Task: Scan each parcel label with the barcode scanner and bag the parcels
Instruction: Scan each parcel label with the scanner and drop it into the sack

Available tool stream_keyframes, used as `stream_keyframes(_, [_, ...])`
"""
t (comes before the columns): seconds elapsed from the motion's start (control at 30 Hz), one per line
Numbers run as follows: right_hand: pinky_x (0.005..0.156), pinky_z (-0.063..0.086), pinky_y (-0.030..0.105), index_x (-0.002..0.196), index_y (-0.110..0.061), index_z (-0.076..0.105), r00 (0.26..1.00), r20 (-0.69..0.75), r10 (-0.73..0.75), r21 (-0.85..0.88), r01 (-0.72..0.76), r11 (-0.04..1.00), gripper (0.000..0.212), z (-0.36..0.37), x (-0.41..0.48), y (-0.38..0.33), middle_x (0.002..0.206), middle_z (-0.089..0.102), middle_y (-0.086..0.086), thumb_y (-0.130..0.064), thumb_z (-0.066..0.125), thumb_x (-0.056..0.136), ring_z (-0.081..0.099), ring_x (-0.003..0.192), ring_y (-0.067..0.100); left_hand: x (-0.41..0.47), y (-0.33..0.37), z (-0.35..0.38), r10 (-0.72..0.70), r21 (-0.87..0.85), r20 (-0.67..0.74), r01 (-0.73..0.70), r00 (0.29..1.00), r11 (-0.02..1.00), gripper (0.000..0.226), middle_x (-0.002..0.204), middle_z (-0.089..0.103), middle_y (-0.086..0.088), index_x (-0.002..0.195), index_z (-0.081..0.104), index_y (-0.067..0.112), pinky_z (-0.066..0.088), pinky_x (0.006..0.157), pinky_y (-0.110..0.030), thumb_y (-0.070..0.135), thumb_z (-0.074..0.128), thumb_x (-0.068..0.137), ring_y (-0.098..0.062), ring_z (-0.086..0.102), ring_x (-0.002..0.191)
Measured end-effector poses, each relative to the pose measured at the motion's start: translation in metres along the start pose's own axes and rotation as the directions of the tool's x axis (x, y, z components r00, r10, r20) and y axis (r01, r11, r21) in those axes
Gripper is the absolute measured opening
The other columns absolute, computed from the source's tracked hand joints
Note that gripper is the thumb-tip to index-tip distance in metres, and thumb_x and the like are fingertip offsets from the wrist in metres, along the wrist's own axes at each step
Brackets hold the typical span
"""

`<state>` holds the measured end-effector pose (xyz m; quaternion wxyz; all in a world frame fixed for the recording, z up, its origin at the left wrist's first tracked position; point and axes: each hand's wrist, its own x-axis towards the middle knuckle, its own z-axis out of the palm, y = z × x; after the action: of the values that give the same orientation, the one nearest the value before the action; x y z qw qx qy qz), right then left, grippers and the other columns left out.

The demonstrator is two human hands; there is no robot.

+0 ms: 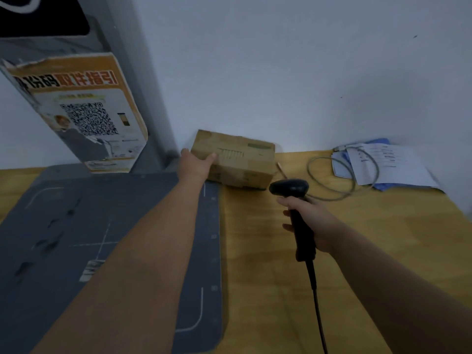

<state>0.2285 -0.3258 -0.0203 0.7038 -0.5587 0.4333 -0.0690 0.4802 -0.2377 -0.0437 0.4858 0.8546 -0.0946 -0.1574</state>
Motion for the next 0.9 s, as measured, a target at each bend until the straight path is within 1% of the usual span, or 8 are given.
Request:
stream_keyframes(0.1, [0.103,0.043,0.04,0.13,-0.018,0.048,0.999,-0.05,-0.014,0.126,0.02,0.992,0.05,0.003,0.003,0.006,0.107,0.056,-0.003,-0.03,0.069,0.087,0.053,0.097,0.014,-0.012,-0.015,-0.005,0.065,-0.123,-0.018,-0.067,0.998,0.99,0.057,0.132,0.053,-0.009,0.133,0.044,0.007,0.043,0.095,-0.029,0.029,0.07,0.088,-0.025,0.052,0.12])
stream_keyframes(0.33, [0.094,0.04,0.036,0.127,-0.028,0.052,0.989,-0.113,-0.099,0.407,0.137,0.903,0.048,0.011,0.01,-0.014,0.109,0.06,-0.008,-0.041,0.069,0.084,0.053,0.112,0.018,-0.05,-0.047,-0.021,0.195,-0.291,0.027,-0.179,0.98,0.94,0.059,0.137,0.046,-0.001,0.145,0.034,0.014,0.039,0.1,-0.024,0.003,0.059,0.093,-0.012,0.047,0.121])
stream_keyframes(0.43, [0.1,0.046,0.048,0.133,-0.036,0.053,0.987,-0.102,-0.125,0.501,0.159,0.851,0.08,0.014,0.018,-0.02,0.124,0.065,-0.001,-0.056,0.083,0.061,0.06,0.117,0.025,-0.057,-0.04,-0.027,0.06,-0.355,0.1,-0.021,0.993,0.935,0.049,0.138,0.05,-0.003,0.139,0.043,0.016,0.043,0.095,-0.027,0.045,0.046,0.1,-0.016,0.049,0.12])
stream_keyframes(0.5, [0.094,0.048,0.048,0.135,-0.041,0.047,0.983,-0.15,-0.109,0.473,0.168,0.865,0.072,0.012,0.02,-0.02,0.123,0.065,0.003,-0.054,0.077,0.071,0.062,0.114,0.026,-0.044,-0.045,-0.031,-0.125,-0.454,0.165,0.188,0.978,0.871,0.105,0.146,0.046,0.0,0.145,0.04,0.022,0.038,0.108,-0.041,0.093,0.039,0.068,-0.02,0.046,0.13])
stream_keyframes(0.57, [0.088,0.047,0.042,0.138,-0.037,0.042,0.971,-0.224,-0.079,0.431,0.172,0.886,0.061,0.01,0.018,-0.014,0.121,0.064,0.003,-0.045,0.069,0.084,0.061,0.111,0.024,-0.04,-0.049,-0.033,-0.185,-0.435,0.168,0.242,0.968,0.867,0.132,0.147,0.046,0.0,0.145,0.04,0.025,0.037,0.108,-0.051,0.106,0.032,0.042,-0.024,0.046,0.131])
stream_keyframes(0.67, [0.1,0.046,0.047,0.139,-0.029,0.042,0.968,-0.237,-0.079,0.399,0.171,0.901,0.064,0.006,0.008,0.004,0.124,0.063,0.005,-0.033,0.073,0.083,0.061,0.112,0.026,-0.084,-0.029,-0.047,-0.144,-0.293,0.16,0.186,0.977,0.938,0.097,0.135,0.05,0.001,0.134,0.043,0.014,0.041,0.102,-0.042,0.089,0.04,0.072,-0.02,0.049,0.121])
stream_keyframes(0.8, [0.099,0.046,0.042,0.129,-0.017,0.047,0.962,-0.223,-0.157,0.209,0.205,0.956,0.055,0.006,-0.023,0.025,0.117,0.061,0.002,-0.013,0.075,0.083,0.058,0.11,0.022,-0.134,-0.039,-0.062,-0.078,-0.291,0.212,0.139,0.974,0.947,0.039,0.125,0.058,0.006,0.129,0.049,0.034,0.046,0.095,-0.036,0.047,0.053,0.092,-0.013,0.056,0.111])
stream_keyframes(0.9, [0.078,0.052,0.041,0.128,-0.015,0.048,0.974,-0.181,-0.138,0.22,0.177,0.959,0.051,0.0,-0.057,0.042,0.108,0.063,0.004,-0.005,0.072,0.084,0.062,0.097,0.024,-0.189,-0.05,-0.08,-0.047,-0.242,0.28,0.118,0.959,0.963,0.051,0.129,0.053,0.015,0.144,0.034,0.042,0.044,0.082,-0.026,0.038,0.051,0.096,-0.007,0.056,0.106])
